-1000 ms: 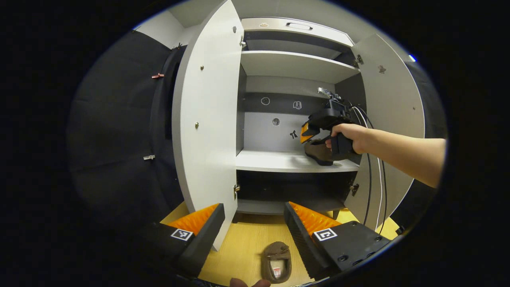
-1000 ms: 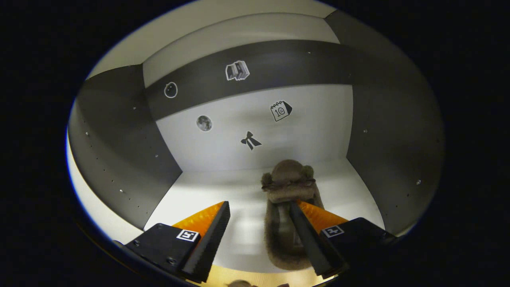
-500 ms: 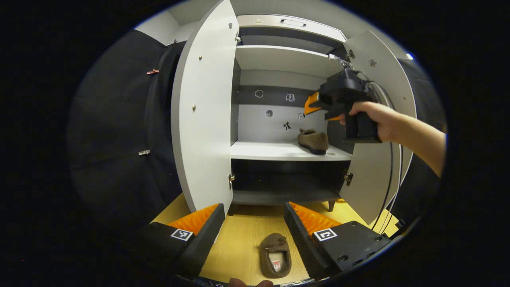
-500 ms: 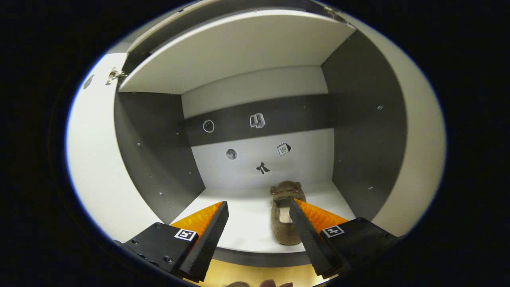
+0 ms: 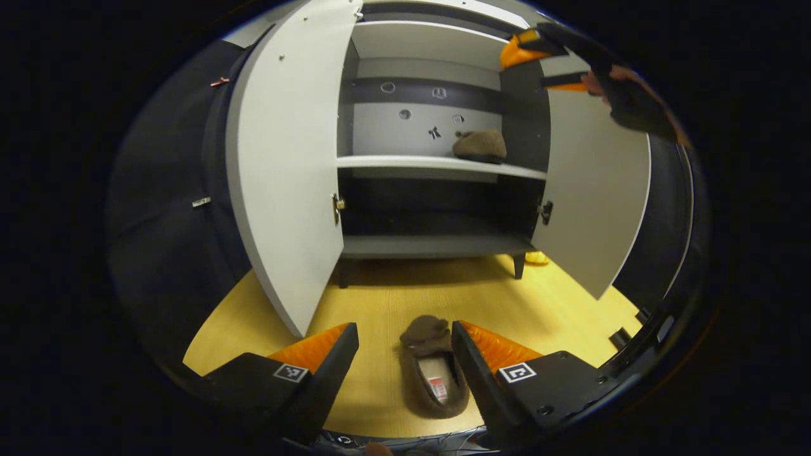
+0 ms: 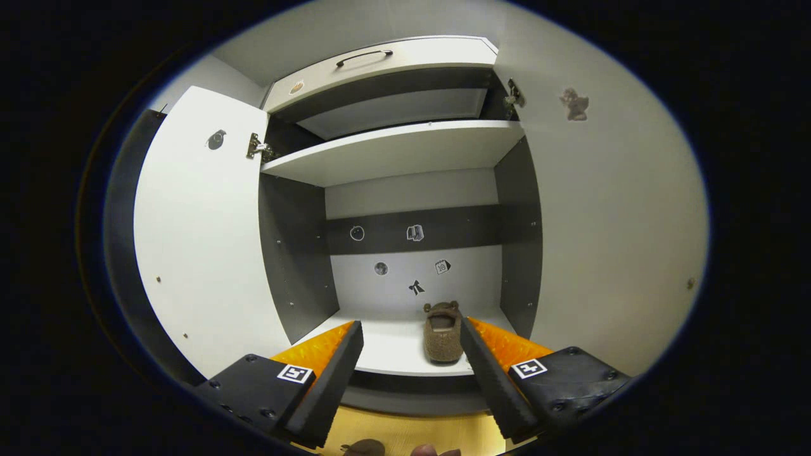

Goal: Grab one shoe with the right hand and put it into the shoe cabinet, grab the other shoe with the left hand and put it into the shoe cabinet; then close the right door with the right hand and the left door with the left hand.

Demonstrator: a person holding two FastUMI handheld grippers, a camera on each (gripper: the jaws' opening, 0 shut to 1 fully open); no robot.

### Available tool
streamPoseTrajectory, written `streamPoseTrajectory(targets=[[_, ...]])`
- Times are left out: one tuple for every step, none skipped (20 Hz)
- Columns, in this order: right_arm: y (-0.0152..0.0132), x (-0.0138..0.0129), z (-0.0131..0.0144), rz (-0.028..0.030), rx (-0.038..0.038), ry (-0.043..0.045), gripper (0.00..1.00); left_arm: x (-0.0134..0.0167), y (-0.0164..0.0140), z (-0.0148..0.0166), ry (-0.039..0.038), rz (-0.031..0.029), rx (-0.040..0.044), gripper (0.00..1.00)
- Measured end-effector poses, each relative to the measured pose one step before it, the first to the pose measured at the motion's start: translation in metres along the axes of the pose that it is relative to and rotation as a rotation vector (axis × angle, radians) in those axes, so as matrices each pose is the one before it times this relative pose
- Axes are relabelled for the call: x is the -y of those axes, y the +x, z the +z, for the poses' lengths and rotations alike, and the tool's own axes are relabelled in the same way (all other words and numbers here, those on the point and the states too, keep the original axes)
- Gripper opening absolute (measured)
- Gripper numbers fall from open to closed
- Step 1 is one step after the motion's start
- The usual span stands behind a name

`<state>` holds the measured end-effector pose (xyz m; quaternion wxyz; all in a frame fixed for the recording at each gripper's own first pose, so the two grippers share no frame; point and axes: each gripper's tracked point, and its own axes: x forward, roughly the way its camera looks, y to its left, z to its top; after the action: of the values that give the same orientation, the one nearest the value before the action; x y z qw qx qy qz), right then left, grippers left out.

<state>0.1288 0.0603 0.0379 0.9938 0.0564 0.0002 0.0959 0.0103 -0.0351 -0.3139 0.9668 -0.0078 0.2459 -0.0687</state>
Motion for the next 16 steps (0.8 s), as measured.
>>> streamPoseTrajectory(targets=[[-0.00914, 0.00013, 0.0033, 0.01192, 0.00838, -0.00681, 0.98, 0.00467, 0.00955, -0.01238, 0.00644, -0.01533, -0.02471, 0.93], [-0.00779, 0.00203, 0.00046, 0.00255, 0.00307, -0.00658, 0.98, 0.00462, 0.01035, -0.01112, -0.00523, -0.02009, -0.02323, 0.93], [-0.00888, 0.00242, 0.00114, -0.00264, -0.00094, -0.00443, 0.98, 0.00456, 0.00906, -0.01041, -0.01117, -0.02528, -0.02332, 0.91], [-0.00695, 0.00268, 0.00118, -0.005, 0.00312, -0.00387, 0.98, 0.00379, 0.01025, -0.00913, -0.01533, -0.02084, -0.02062, 0.9], [-0.00769, 0.00349, 0.00294, -0.00657, 0.01095, -0.00548, 0.98, 0.00029, 0.01033, -0.00819, -0.01372, -0.00783, -0.02278, 0.88], [-0.00504, 0.00373, 0.00284, -0.00938, 0.00857, -0.00763, 0.98, -0.00255, 0.01088, -0.00685, -0.00159, 0.0012, -0.02124, 0.87], [-0.00575, 0.00381, 0.00243, -0.00703, 0.00928, -0.00847, 0.98, -0.00515, 0.01036, -0.00795, 0.00965, 0.01261, -0.0179, 0.83], [-0.00496, 0.00366, 0.00098, -0.00824, 0.00226, -0.00697, 0.98, -0.00425, 0.00988, -0.00614, 0.01345, 0.01118, -0.01724, 0.81], [-0.00356, 0.00368, 0.00074, -0.00507, -0.00132, -0.00145, 0.98, -0.00213, 0.00986, -0.00629, 0.00947, 0.0082, -0.01274, 0.76], [-0.00355, 0.00254, -0.00063, -0.00257, -0.00416, -0.00121, 0.97, -0.00129, 0.0091, -0.00257, 0.00711, 0.00258, -0.00768, 0.72], [-0.00231, 0.00328, -0.00025, -0.00225, -0.00382, -0.00124, 0.98, -0.00075, 0.00753, -0.00179, 0.00865, 0.00205, -0.00341, 0.65], [-0.00107, 0.00434, 0.00013, -0.00565, 0.00301, -0.00087, 0.98, -0.00111, 0.0083, -0.00202, 0.00408, 0.0014, -0.00684, 0.63], [-0.00179, 0.00497, -0.00027, -0.00655, 0.00433, -0.00537, 0.98, 0.00199, 0.00721, -0.00071, -0.00568, -0.00809, 0.00121, 0.6], [-0.00129, 0.00509, -0.0013, -0.01197, 0.00215, -0.01104, 0.98, -0.00161, 0.0074, 0.00212, -0.00529, 0.01207, 0.00536, 0.57], [-0.00185, 0.00476, -0.00241, -0.0114, -0.00083, -0.01361, 0.98, -0.00446, 0.00702, 0.00036, -0.00385, 0.01541, 0.00151, 0.53], [-0.00106, 0.00356, -0.00251, -0.00826, -0.00561, -0.01013, 0.98, -0.00149, 0.0051, 0.003, -0.00981, 0.00516, 0.00153, 0.45]])
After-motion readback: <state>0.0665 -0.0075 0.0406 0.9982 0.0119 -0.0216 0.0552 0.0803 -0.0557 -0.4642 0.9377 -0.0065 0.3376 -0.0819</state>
